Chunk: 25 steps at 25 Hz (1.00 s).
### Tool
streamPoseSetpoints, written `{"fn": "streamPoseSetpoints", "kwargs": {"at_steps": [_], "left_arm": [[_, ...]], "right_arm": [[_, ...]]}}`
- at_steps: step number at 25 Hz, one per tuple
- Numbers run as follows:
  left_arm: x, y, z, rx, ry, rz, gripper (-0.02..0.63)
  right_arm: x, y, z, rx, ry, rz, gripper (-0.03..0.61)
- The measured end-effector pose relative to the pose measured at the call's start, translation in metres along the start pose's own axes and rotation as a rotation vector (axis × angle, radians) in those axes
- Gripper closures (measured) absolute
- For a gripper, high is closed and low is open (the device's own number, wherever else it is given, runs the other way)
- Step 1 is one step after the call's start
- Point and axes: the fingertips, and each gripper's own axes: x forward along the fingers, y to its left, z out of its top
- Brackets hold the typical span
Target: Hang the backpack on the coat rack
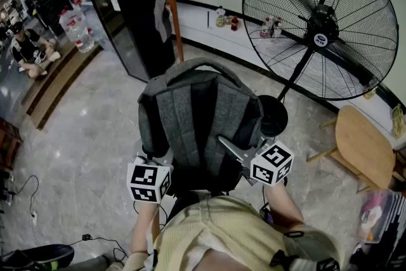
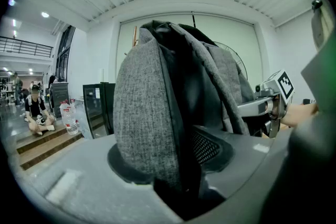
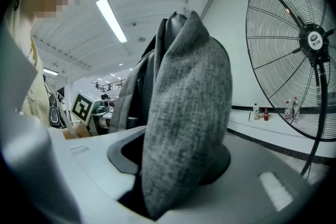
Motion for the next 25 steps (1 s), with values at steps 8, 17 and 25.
{"fn": "streamPoseSetpoints", "kwargs": {"at_steps": [8, 17, 25], "left_arm": [[-0.012, 0.013, -0.007, -0.015, 0.037, 0.033, 0.400], [-0.015, 0.053, -0.013, -0.018, 0.059, 0.085, 0.399], [0.020, 0.097, -0.013, -0.056, 0.058, 0.052, 0.399]], "right_arm": [[0.015, 0.008, -0.006, 0.044, 0.005, 0.056, 0.391], [0.057, 0.015, -0.007, 0.075, 0.027, 0.086, 0.388], [0.105, -0.006, 0.001, 0.065, 0.063, 0.047, 0.390]]}}
